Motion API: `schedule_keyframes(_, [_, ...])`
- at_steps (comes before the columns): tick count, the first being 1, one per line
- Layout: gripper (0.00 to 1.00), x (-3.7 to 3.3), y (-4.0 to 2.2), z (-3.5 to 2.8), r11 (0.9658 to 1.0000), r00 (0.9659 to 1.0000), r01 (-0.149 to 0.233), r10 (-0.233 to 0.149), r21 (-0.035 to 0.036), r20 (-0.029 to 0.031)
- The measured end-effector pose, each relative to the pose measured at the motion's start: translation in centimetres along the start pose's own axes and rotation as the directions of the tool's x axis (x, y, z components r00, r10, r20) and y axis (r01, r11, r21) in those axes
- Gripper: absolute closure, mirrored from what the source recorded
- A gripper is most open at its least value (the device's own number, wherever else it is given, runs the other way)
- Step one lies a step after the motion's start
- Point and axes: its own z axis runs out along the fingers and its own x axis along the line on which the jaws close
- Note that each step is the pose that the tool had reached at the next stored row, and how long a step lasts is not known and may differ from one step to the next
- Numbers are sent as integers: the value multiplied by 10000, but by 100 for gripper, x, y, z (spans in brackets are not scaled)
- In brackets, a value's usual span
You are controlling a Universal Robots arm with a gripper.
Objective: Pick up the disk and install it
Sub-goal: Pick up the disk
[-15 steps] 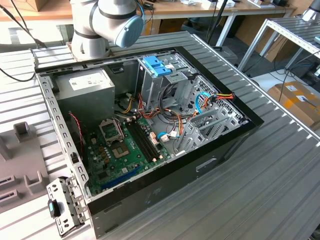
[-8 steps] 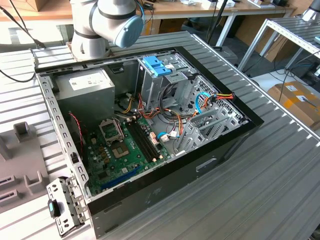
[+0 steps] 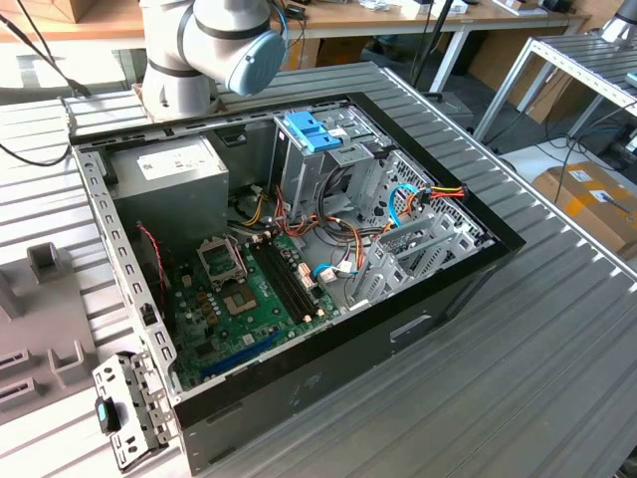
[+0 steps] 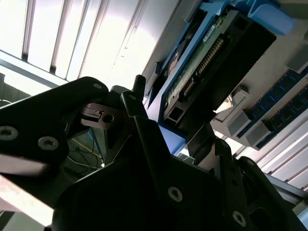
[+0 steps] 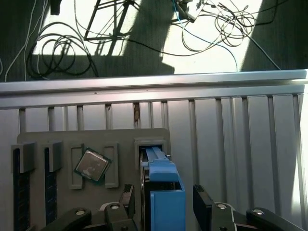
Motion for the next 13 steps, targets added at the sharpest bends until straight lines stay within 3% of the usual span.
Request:
schedule_keyframes(9, [40, 2, 0, 81, 9999, 9999, 133, -133, -6, -6])
schedule_keyframes(13, [40, 0, -38, 86, 9998, 9998, 204, -204, -6, -9])
